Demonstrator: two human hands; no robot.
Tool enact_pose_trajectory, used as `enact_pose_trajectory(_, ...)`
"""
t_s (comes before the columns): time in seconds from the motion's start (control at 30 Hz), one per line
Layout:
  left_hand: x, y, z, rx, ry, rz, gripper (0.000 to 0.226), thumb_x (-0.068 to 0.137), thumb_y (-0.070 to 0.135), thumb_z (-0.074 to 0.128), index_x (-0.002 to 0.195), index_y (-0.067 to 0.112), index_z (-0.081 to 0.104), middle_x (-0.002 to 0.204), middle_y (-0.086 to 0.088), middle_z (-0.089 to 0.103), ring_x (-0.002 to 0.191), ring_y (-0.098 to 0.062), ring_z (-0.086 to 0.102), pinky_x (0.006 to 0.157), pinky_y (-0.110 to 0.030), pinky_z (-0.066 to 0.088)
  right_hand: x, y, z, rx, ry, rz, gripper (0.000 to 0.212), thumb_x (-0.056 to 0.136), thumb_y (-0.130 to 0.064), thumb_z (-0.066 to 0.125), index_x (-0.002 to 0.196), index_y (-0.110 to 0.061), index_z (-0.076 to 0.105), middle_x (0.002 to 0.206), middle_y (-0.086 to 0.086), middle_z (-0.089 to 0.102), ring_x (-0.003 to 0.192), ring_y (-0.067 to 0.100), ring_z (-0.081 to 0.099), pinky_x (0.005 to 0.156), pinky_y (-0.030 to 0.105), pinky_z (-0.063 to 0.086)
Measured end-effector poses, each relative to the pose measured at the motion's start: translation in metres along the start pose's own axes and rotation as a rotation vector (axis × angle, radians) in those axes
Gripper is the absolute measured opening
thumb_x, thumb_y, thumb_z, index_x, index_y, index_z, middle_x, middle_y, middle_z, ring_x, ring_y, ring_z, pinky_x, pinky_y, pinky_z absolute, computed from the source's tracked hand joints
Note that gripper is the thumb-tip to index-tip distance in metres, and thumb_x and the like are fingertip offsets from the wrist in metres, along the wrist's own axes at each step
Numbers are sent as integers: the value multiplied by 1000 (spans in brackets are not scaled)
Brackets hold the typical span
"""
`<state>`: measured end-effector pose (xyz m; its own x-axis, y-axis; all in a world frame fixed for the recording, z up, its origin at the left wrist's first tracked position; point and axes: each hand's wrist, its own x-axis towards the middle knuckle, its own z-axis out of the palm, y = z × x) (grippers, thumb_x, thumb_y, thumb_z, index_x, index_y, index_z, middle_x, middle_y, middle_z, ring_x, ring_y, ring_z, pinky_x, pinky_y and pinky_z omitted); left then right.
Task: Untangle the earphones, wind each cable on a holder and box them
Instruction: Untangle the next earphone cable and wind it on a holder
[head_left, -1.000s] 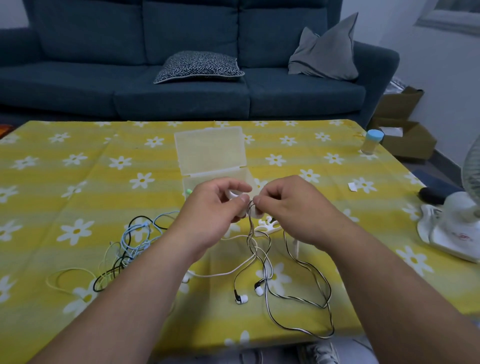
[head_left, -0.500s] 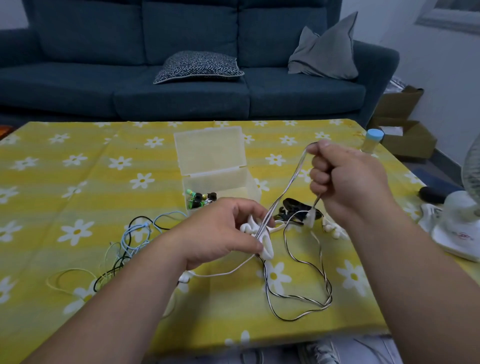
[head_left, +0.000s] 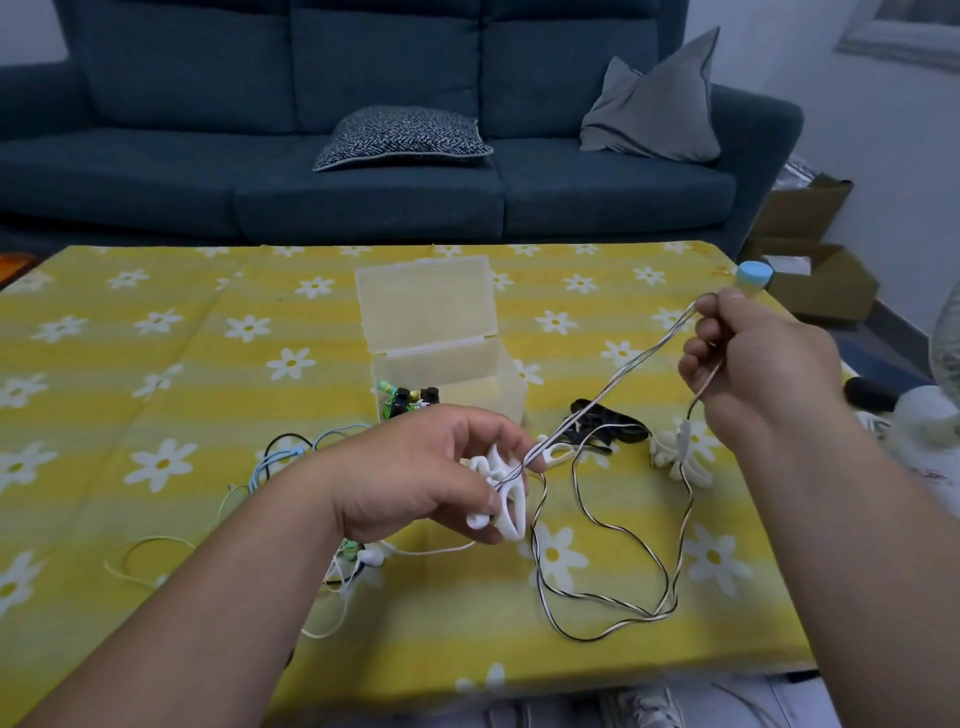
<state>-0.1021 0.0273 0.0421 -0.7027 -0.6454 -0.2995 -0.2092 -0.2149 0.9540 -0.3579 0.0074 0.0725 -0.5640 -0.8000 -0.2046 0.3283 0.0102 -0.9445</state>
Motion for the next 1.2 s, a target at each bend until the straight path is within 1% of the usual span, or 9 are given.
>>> enact_pose_trajectory(0.17,-7,2,-6,-33,9,-2,38,71,-5,61,98,18,74,90,-18,68,81,-33,62,69,-36,56,8,10,-9,-424,61,17,29,100,-22,52,78,-9,64,67,4,48,58,18,45,59,31,40)
enact_pose_trajectory(0.33,-9,3,-9,-76,50,-17,37,69,-5,63,102,11,71,87,-18,70,79,-34,64,68,-34,58,5,17,-13,-1148,6,-252,42,100,-36,51,128,-7,61,119,12,65,105,32,60,88,42,47)
enact_pose_trajectory(0.4,-9,3,-7,-71,56,-12,36,70,-5,64,100,11,73,89,-19,69,82,-36,63,68,-34,58,-17,15,-2,-993,-276,-309,38,98,-41,54,129,-20,62,123,-2,67,109,15,60,88,34,48)
enact_pose_trajectory(0.47,-8,4,-7,-71,60,-2,36,70,-4,64,101,11,73,89,-18,67,83,-36,63,68,-34,57,-43,19,13,-763,-679,-137,36,93,-46,60,121,-24,67,115,-9,72,109,4,62,97,30,45)
enact_pose_trajectory(0.53,-8,5,-6,-85,66,10,38,70,-4,64,106,8,71,89,-18,67,81,-34,63,68,-34,57,-55,32,21,-686,-946,10,45,86,-50,64,118,-18,69,110,-3,75,109,7,66,107,37,40)
enact_pose_trajectory(0.63,-9,5,-5,-103,62,34,40,71,-5,63,110,4,67,86,-18,68,77,-29,66,68,-34,57,-56,39,22,-808,-1144,81,40,84,-52,62,98,-18,76,93,13,75,90,17,68,97,41,44)
enact_pose_trajectory(0.73,-10,6,-7,-108,89,36,47,71,-6,63,115,10,66,87,-15,67,79,-29,64,70,-38,58,-51,34,18,-836,-1098,83,26,82,-38,74,80,-13,75,71,10,65,64,22,57,76,34,44)
enact_pose_trajectory(0.9,-11,6,-5,-107,80,35,65,71,-7,63,128,22,49,95,-15,68,78,-31,65,69,-42,57,-50,31,18,-617,-1020,119,17,76,-28,69,73,-11,68,72,7,61,55,15,50,76,35,47)
enact_pose_trajectory(1.2,-11,6,1,-25,107,56,28,89,-12,57,110,6,62,108,-17,72,90,-26,65,73,-34,59,-45,34,18,-487,-901,-3,15,88,-2,66,74,-7,66,57,4,54,59,20,50,52,17,44)
